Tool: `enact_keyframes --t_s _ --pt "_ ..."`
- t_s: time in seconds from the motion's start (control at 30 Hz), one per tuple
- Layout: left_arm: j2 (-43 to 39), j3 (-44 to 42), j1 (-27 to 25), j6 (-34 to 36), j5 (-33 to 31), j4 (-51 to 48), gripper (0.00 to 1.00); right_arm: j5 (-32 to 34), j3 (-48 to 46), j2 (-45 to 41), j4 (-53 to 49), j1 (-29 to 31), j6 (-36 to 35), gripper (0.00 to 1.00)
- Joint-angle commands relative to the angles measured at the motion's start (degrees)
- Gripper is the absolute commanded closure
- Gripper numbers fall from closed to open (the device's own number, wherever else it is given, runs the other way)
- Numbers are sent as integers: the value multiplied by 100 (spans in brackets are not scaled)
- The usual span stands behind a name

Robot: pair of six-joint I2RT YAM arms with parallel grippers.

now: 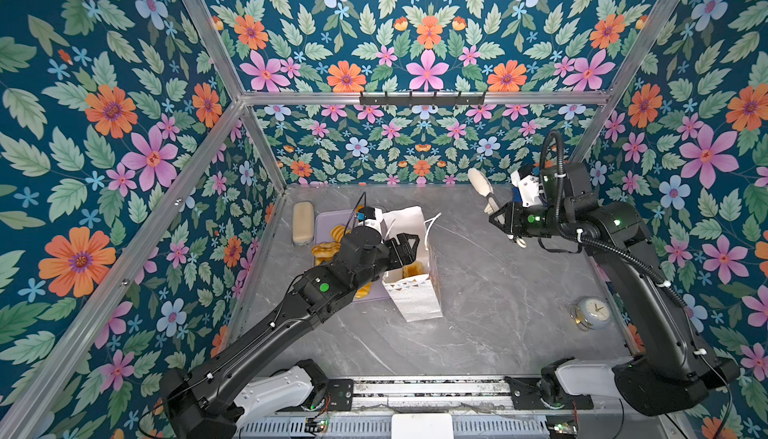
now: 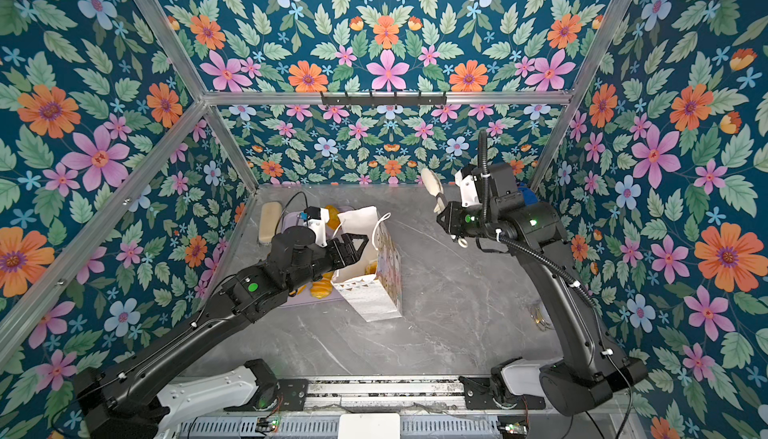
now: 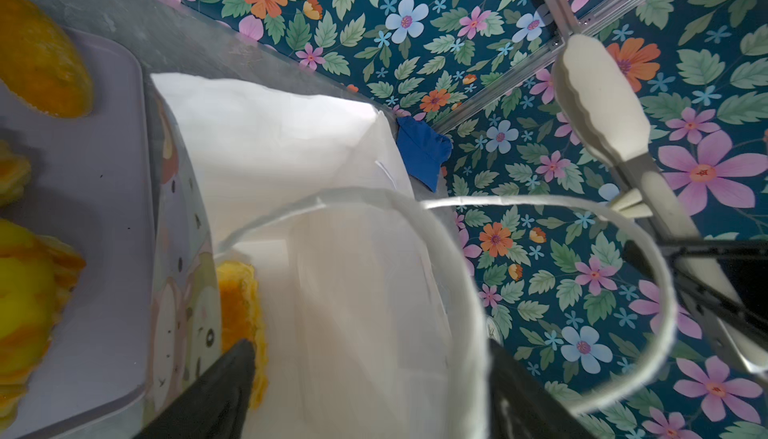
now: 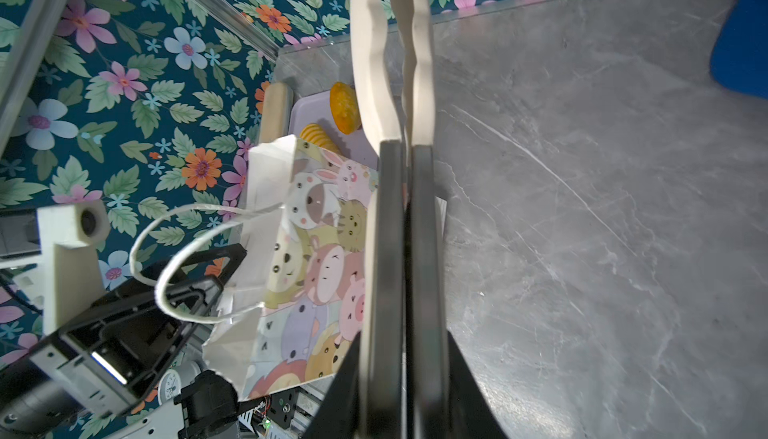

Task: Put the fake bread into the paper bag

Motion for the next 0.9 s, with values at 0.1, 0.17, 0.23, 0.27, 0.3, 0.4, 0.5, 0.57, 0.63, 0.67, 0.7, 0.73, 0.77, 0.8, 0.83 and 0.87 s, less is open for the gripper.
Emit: enact_keyframes --t_s 0.1,0.17,0.23,0.27,0.3,0.4,0.5,0.57,0.63,0.67,0.7,0.73,0.77,0.8,0.83,0.87 --pt "-248 228 9 373 -117 -802 1 273 1515 766 -455 614 -351 74" --pt "-277 292 9 448 -185 -986 1 347 1937 991 -593 796 -370 74" --pt "-270 364 11 507 -204 -1095 1 430 2235 1179 -701 939 -365 74" --pt "-248 412 17 544 -213 -1154 1 473 2371 1260 -744 1006 -365 74" --pt "-221 461 18 572 -200 -1213 1 502 2490 1330 -782 1062 -374 74" --pt "-155 553 18 655 -232 -1355 1 597 2819 1503 -932 1240 -388 74" --pt "-102 582 31 675 -213 -1443 0 779 3277 1792 -1161 1457 -447 74" --pt "-140 582 27 691 -229 -1477 0 907 3593 2009 -1323 1626 -478 74" --pt "-233 632 44 704 -346 -1569 1 1030 3933 2196 -1483 1799 -505 73" --pt "-299 680 49 713 -419 -1643 1 1092 4087 2293 -1540 1880 -503 73" --pt "-363 724 67 727 -499 -1718 0 1149 4208 2368 -1578 1968 -516 73" --pt "-409 778 79 737 -573 -1806 1 1186 4288 2420 -1595 2034 -512 73" --pt "-455 844 99 757 -667 -1930 1 1211 4363 2483 -1601 2102 -508 73" --pt "-492 916 119 769 -780 -2076 1 1237 4423 2534 -1601 2170 -492 73" --pt "-525 977 136 768 -895 -2222 1 1261 4463 2566 -1592 2234 -483 73" --pt "-567 1024 159 779 -1046 -2389 1 1275 4516 2616 -1584 2309 -475 72"
